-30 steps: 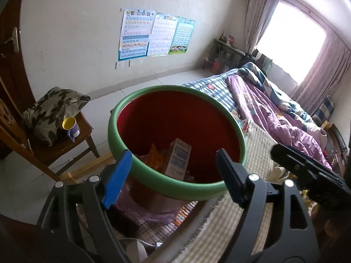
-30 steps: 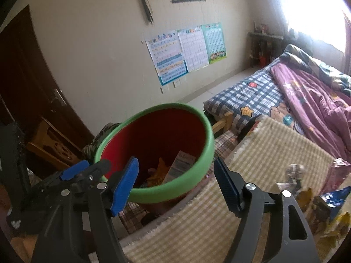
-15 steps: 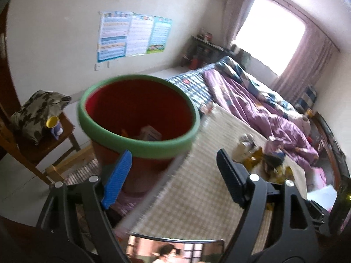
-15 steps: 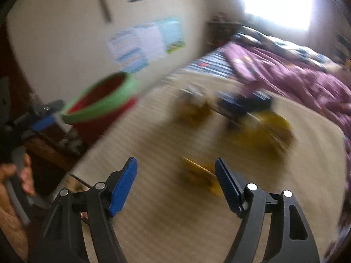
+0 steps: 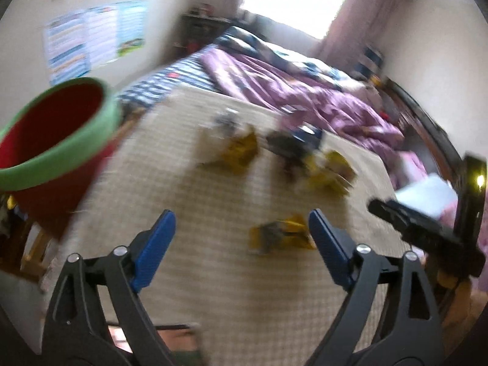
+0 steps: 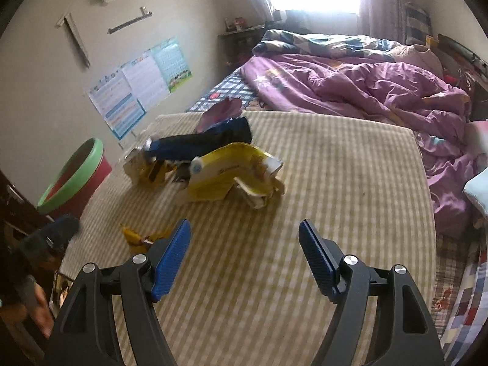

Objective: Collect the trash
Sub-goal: 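Move both tools back over the wrappers on the mat, then grasp a yellow snack wrapper with the left tool while the right tool grasps a yellow bear-print bag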

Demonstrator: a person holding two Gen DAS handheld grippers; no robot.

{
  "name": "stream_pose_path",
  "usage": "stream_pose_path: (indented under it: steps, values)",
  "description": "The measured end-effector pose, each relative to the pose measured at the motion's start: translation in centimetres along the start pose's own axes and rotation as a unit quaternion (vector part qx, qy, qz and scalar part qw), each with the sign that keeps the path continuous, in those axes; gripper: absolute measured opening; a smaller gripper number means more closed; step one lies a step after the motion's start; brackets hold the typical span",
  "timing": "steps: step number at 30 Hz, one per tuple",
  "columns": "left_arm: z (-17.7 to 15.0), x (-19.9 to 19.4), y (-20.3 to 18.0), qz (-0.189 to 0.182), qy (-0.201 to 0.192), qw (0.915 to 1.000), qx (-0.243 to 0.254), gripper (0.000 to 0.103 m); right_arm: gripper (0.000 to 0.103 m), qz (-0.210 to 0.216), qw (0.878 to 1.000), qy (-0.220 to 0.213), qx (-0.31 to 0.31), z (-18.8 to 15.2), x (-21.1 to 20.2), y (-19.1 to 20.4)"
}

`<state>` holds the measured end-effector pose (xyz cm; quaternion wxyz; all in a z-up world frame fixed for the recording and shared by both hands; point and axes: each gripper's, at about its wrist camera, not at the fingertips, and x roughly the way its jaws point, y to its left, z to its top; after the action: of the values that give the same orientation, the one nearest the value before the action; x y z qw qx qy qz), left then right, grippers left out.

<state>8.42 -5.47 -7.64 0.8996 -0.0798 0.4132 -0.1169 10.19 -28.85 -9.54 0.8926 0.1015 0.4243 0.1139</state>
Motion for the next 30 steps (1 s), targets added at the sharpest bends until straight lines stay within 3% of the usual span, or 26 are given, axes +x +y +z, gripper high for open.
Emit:
stream_pose_path:
  steps: [4, 11, 14, 15, 19, 27, 29, 30]
  values:
    - [-0.3, 3.8, -2.8, 0.011, 0.041, 0.998, 0.047, 0.089, 0.072, 0.007, 1.0, 0.004, 0.011, -0.5, -0.1, -1.0]
    - [-1.5, 6.9, -3.8, 0.029, 0.082, 0.9937, 0.07, 0.085, 0.072, 0.008, 0.999, 0.001, 0.032, -0.8, -0.1, -2.8]
    - [-1.7, 6.7, -3.6, 0.03, 0.082, 0.9939, 0.068, 0.068, 0.072, 0.012, 0.999, -0.003, 0.029, 0.0, 0.5, -2.9]
    - [-1.8, 6.8, -3.3, 0.029, 0.085, 0.9939, 0.064, 0.055, 0.072, 0.015, 1.0, -0.005, 0.024, 0.6, 0.9, -2.7]
    - [-2.0, 6.0, -2.8, 0.016, 0.088, 0.995, 0.045, 0.039, 0.072, 0.026, 1.0, -0.013, -0.005, 2.7, 2.4, -1.8]
    - [-3.3, 3.5, -2.2, 0.011, 0.081, 0.9965, 0.021, 0.038, 0.072, 0.041, 0.999, 0.017, -0.02, 4.7, 6.9, -1.5]
    - [-3.6, 3.5, -2.3, 0.012, 0.085, 0.996, 0.022, 0.038, 0.063, 0.045, 0.998, 0.031, -0.017, 4.7, 7.9, -1.6]
    - [-3.8, 3.5, -2.4, 0.013, 0.087, 0.9958, 0.024, 0.039, 0.046, 0.048, 0.998, 0.042, -0.014, 4.7, 8.3, -1.7]
